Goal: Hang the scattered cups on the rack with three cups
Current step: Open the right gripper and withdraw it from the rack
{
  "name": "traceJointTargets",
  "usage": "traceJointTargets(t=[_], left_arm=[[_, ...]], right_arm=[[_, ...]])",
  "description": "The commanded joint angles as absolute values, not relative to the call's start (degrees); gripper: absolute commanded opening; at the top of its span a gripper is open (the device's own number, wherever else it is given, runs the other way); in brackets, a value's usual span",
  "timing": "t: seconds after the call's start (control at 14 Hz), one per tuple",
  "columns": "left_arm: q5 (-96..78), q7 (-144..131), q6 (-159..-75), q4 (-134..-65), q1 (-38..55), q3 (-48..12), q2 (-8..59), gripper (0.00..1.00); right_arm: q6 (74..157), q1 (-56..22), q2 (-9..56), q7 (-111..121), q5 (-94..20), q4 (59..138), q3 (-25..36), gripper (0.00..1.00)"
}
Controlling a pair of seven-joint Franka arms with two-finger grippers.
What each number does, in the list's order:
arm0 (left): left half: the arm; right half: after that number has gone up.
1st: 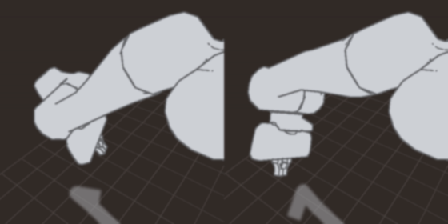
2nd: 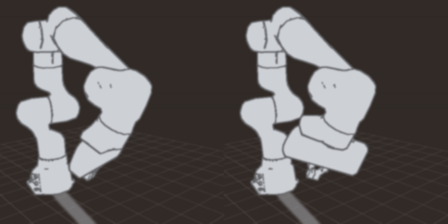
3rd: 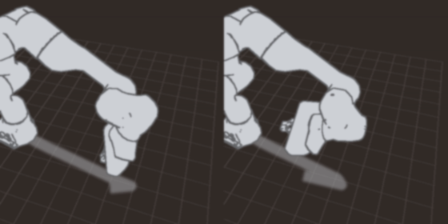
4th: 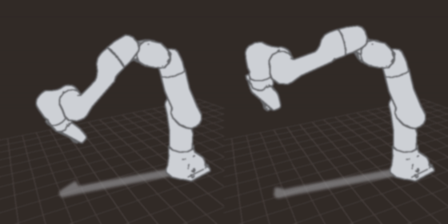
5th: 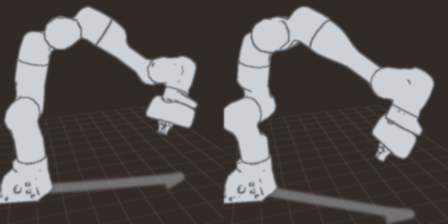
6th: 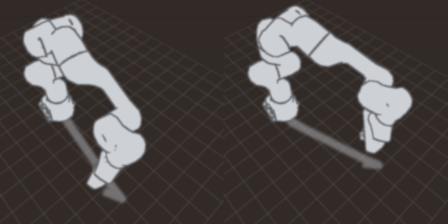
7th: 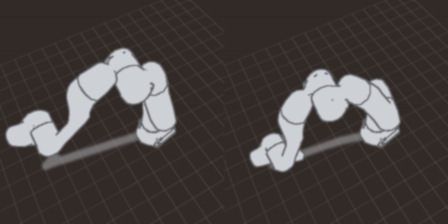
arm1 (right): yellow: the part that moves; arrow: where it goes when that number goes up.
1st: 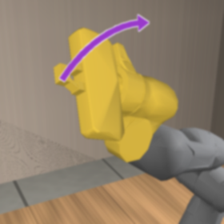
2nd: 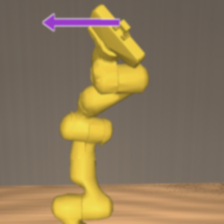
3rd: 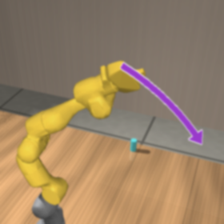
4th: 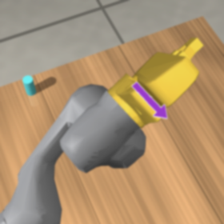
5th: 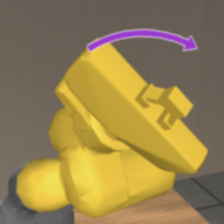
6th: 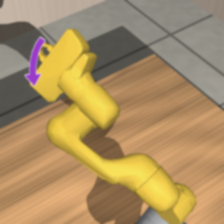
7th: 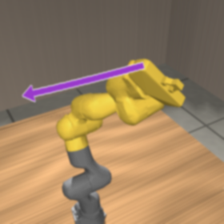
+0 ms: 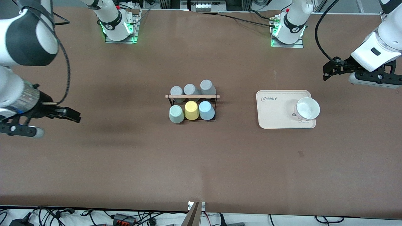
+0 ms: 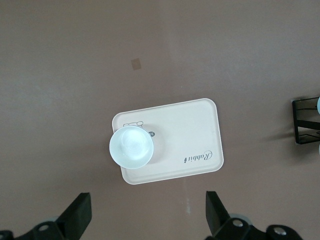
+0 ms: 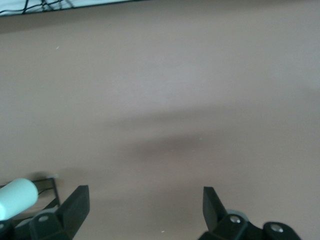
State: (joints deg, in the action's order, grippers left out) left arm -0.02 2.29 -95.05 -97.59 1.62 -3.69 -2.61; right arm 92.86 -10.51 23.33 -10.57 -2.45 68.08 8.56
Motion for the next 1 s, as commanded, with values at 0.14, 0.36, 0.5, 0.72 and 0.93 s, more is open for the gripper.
traceJointTargets(t=[0.14, 0.36, 0.5, 0.72, 0.93], left_arm=[[0.3, 2.9, -93.8, -96.2, 1.2, -4.1, -2.2, 1.0], [0.3, 2.9, -93.8, -96.2, 1.2, -4.1, -2.2, 1.0], [0.3, 2.9, -93.8, -96.2, 1.2, -4.1, -2.2, 1.0], [0.3, 2.9, -93.8, -96.2, 1.2, -4.1, -2.2, 1.0], [0.3, 2.9, -93.8, -96.2, 1.2, -4.1, -2.2, 1.0]], right_arm=[[92.5, 0.8, 17.2, -1.4, -2.3, 72.0, 2.0, 1.0], [92.1, 0.4, 16.3, 1.7, -1.0, 72.1, 2.5, 1.0], [91.2, 0.4, 14.6, 1.6, -0.4, 73.8, 2.4, 1.0], [96.5, 0.4, 6.9, 1.4, 1.5, 85.9, 2.3, 1.0], [101.3, 0.7, -0.1, 1.3, 1.5, 97.0, 2.3, 1.0]])
